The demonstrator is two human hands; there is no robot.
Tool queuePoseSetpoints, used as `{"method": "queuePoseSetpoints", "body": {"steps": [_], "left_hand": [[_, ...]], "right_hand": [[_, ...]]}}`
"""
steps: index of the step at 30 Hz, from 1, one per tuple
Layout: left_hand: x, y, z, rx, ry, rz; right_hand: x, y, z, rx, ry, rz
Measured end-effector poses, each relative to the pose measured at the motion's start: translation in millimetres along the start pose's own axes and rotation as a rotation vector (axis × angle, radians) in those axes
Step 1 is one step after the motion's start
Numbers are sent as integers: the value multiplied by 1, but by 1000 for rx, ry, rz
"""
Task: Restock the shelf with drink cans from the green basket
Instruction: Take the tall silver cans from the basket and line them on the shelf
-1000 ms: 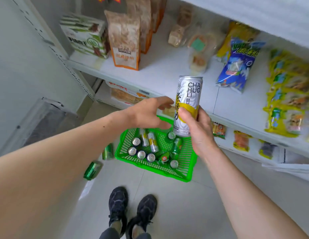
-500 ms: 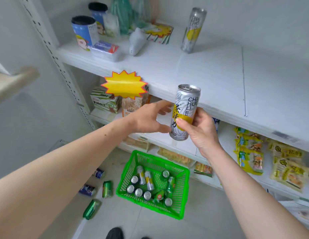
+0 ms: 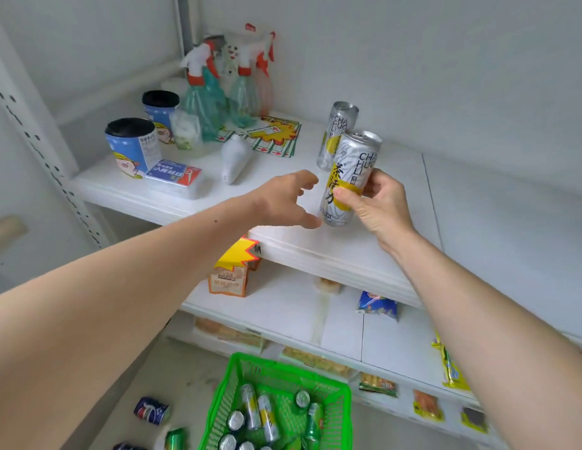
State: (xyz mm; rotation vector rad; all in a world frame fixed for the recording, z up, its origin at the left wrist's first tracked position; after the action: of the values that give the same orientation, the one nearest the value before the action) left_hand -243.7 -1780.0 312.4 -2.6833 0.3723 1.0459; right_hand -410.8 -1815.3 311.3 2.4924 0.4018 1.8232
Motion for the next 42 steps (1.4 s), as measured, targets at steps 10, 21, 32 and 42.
{"method": "queuePoseSetpoints", "body": {"steps": [10, 21, 32, 42], "left_hand": [[50, 77, 1, -47, 54, -36], [57, 108, -9, -114, -2, -47], [60, 118, -2, -89, 8, -66], [64, 115, -6, -73, 9, -91]], "right_hand": [[-44, 83, 13, -62, 26, -9], [-51, 119, 14, 29, -3, -72], [-85, 96, 16, -73, -161, 84], [-80, 100, 22, -85, -162, 81]]}}
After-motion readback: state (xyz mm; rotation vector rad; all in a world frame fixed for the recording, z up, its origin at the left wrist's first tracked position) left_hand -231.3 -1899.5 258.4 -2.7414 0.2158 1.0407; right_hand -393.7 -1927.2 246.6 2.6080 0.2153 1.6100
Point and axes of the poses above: each hand's wrist, its own y-axis towards the middle knuckle, its own z-axis out of the palm, x = y × z, the point moved 7 cm from there along y, towards the middle knuckle, and after that the axes turned 9 degrees about x, right-handed, at the moved point
